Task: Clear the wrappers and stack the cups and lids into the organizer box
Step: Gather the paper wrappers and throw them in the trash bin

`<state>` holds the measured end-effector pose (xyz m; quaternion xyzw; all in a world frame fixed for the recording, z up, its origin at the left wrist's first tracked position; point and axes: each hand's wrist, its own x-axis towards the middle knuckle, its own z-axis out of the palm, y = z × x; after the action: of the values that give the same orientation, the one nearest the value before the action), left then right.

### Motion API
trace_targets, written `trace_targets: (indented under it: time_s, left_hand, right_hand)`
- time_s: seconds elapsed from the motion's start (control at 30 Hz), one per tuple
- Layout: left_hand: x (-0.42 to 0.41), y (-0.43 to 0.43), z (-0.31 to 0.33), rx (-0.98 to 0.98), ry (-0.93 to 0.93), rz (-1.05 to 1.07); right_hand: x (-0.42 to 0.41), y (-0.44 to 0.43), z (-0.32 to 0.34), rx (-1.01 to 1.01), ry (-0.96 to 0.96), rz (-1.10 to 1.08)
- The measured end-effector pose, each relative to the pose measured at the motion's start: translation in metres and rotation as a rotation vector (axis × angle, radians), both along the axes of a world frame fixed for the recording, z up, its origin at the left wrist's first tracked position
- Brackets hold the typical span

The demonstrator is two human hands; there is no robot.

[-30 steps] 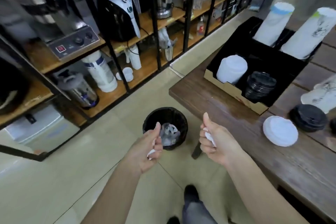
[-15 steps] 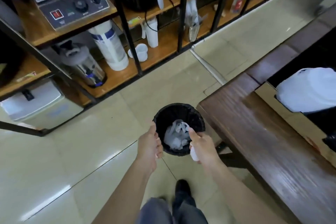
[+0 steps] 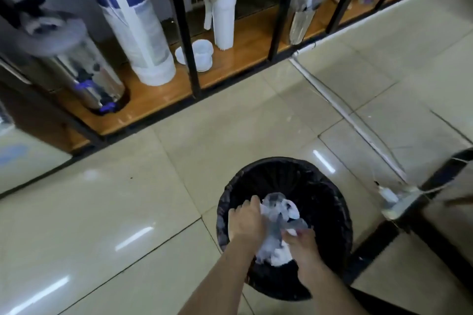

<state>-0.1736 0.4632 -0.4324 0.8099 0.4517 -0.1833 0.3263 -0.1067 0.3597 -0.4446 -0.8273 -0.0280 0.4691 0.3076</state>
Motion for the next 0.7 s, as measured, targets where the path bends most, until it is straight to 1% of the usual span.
trace_targets:
  time_s: [0.03, 0.1, 0.13, 0.17, 0.2, 0.23, 0.27, 0.33, 0.37, 0.4, 0.43, 0.57, 0.63, 0.7]
  left_hand:
    - [0.005, 0.001, -0.019, 0.001, 0.024, -0.058]
    - [0.014, -0.001, -0.053, -0.087, 0.059, -0.103]
    - [0.017, -0.005, -0.068, -0.13, 0.08, -0.124]
    - [0.019, -0.009, -0.081, -0.165, 0.107, -0.159]
    - [0.02, -0.014, -0.095, -0.177, 0.127, -0.223]
    - [0.019, -0.018, -0.104, -0.179, 0.133, -0.287]
    - [0.018, -0.022, -0.114, -0.174, 0.141, -0.351]
    - [0.015, -0.025, -0.132, -0.174, 0.201, -0.47]
    - [0.013, -0.026, -0.137, -0.191, 0.242, -0.518]
    - [0.012, -0.027, -0.141, -0.208, 0.274, -0.546]
    - [0.01, -0.028, -0.142, -0.218, 0.288, -0.557]
    - [0.006, -0.024, -0.118, -0.15, 0.236, -0.539]
    - [0.002, -0.016, -0.092, -0.069, 0.22, -0.569]
    - [-0.005, -0.008, -0.064, 0.016, 0.183, -0.562]
  right_hand:
    - [-0.001, 0.003, -0.023, -0.004, -0.026, 0.067]
    - [-0.002, 0.009, -0.062, -0.035, -0.071, 0.154]
    - [-0.001, 0.009, -0.077, -0.03, -0.06, 0.168]
    - [0.001, 0.007, -0.091, -0.006, -0.044, 0.135]
    - [0.002, 0.006, -0.106, 0.03, -0.027, 0.132]
    - [0.0, 0.005, -0.118, 0.038, -0.009, 0.186]
    - [0.0, 0.003, -0.122, 0.013, -0.022, 0.3]
    - [0.0, 0.003, -0.126, -0.101, 0.065, 0.462]
    - [0.003, 0.003, -0.128, -0.177, 0.005, 0.579]
    - [0.006, 0.001, -0.129, -0.214, 0.005, 0.649]
    - [0.007, -0.001, -0.128, -0.215, 0.022, 0.699]
    - [0.011, -0.004, -0.109, -0.315, -0.092, 0.802]
    - [0.013, -0.005, -0.086, -0.319, -0.138, 0.753]
    - [0.013, -0.008, -0.06, -0.217, -0.2, 0.653]
